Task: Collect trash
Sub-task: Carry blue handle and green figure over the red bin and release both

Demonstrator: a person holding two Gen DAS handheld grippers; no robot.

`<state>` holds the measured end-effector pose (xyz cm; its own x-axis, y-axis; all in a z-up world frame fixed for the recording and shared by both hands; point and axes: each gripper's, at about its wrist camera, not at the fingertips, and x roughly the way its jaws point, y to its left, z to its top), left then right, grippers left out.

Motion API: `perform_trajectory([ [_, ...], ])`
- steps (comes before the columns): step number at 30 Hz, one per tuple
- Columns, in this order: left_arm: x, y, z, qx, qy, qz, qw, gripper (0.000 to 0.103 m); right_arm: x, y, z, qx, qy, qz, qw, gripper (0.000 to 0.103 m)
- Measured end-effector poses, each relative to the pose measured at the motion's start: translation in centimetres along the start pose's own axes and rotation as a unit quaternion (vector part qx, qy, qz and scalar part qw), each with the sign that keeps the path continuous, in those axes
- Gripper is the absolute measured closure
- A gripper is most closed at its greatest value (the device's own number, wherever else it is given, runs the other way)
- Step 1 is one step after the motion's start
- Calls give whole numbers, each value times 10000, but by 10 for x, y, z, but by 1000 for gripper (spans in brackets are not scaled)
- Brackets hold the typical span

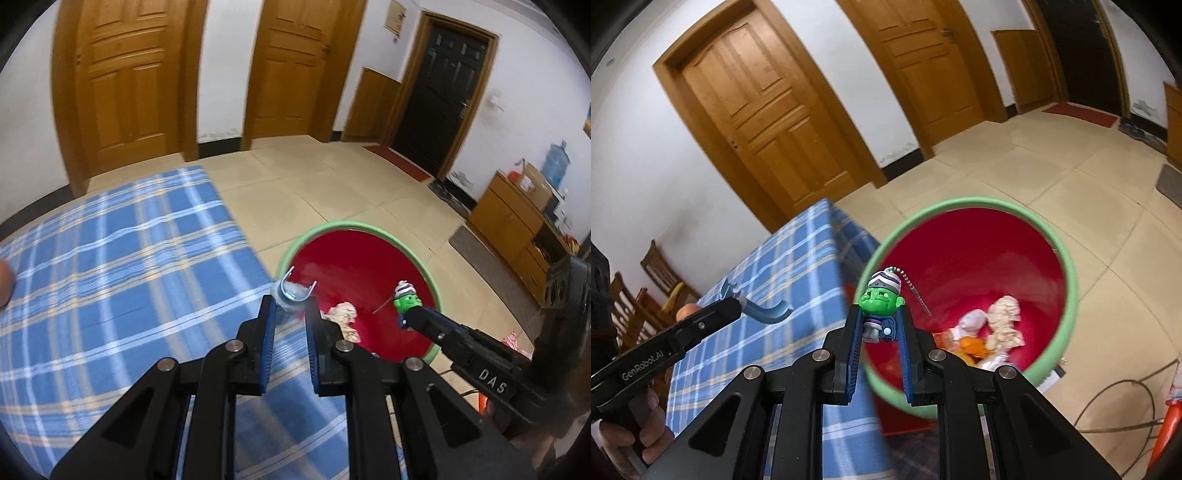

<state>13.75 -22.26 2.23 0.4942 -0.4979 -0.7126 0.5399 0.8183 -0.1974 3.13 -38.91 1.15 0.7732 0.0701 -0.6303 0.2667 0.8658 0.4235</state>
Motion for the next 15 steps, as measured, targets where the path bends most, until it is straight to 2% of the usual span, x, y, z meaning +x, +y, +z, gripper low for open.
perform_trajectory([
  [10, 46, -32, 0, 217, 342, -223, 9989, 88, 1, -36, 3, 207, 14, -336, 9992, 82],
  [15, 50, -33, -2, 192, 373, -238, 9988, 87, 1, -41, 1, 220, 32, -396, 9990, 72],
])
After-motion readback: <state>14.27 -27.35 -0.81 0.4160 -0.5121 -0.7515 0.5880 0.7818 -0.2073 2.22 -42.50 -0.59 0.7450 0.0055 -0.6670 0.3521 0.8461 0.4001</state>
